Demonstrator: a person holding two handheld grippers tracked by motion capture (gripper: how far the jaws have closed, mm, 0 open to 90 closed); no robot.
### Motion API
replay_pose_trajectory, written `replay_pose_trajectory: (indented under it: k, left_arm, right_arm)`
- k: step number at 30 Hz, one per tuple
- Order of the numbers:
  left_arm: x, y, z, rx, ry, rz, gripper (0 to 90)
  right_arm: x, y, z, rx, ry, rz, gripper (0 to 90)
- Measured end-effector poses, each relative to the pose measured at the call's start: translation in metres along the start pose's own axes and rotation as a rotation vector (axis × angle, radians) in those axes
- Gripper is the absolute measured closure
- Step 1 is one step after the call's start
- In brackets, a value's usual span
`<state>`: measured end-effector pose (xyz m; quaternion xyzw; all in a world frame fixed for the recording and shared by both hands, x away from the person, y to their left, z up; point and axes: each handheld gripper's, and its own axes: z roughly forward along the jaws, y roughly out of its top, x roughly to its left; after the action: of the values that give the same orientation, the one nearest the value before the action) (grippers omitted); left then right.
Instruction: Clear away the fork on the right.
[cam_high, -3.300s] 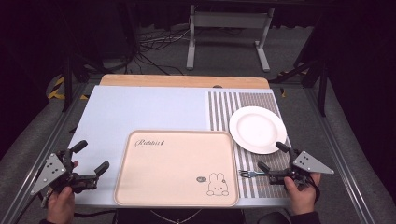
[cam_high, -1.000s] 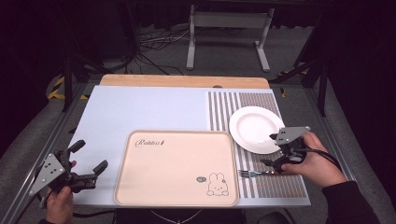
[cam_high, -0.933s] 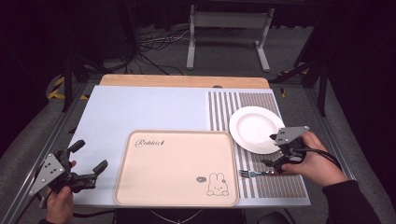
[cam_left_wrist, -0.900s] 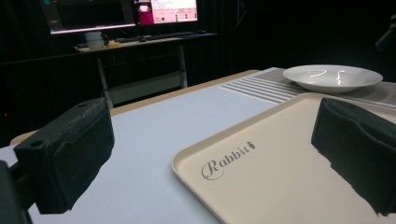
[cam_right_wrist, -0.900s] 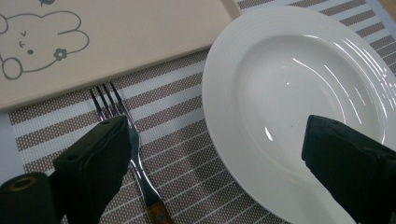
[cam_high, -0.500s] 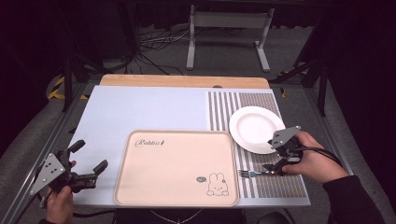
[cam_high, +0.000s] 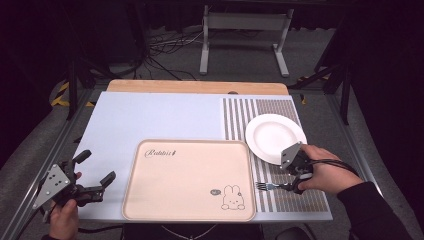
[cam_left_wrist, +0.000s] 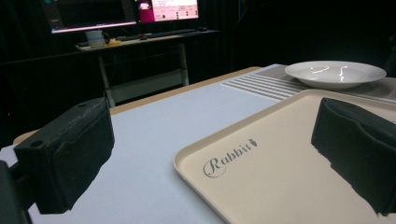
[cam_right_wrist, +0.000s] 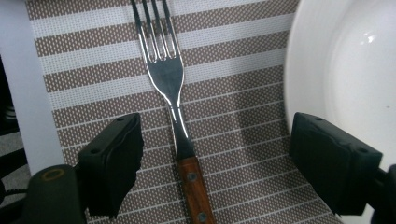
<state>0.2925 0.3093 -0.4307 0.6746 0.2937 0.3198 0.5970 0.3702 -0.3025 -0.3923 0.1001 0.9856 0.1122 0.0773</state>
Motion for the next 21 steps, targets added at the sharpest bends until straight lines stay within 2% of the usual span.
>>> replay_pose_trajectory:
  k: [11, 15, 16, 21]
  left_arm:
    - [-0.001, 0.0, 0.0, 0.004, 0.001, 0.005, 0.1]
    - [-0.001, 0.0, 0.001, 0.005, -0.002, 0.008, 0.1]
    - [-0.001, 0.0, 0.001, 0.005, -0.002, 0.008, 0.1]
    - [-0.001, 0.0, 0.001, 0.007, -0.001, 0.005, 0.1]
  right_arm:
    - [0.002, -0.001, 0.009, 0.059, 0.042, -0.021, 22.5]
    - [0.003, -0.003, 0.01, 0.086, 0.053, 0.005, 36.2]
    - [0.003, -0.003, 0.01, 0.086, 0.053, 0.005, 36.2]
    - [0.003, -0.006, 0.013, 0.111, 0.07, -0.014, 48.3]
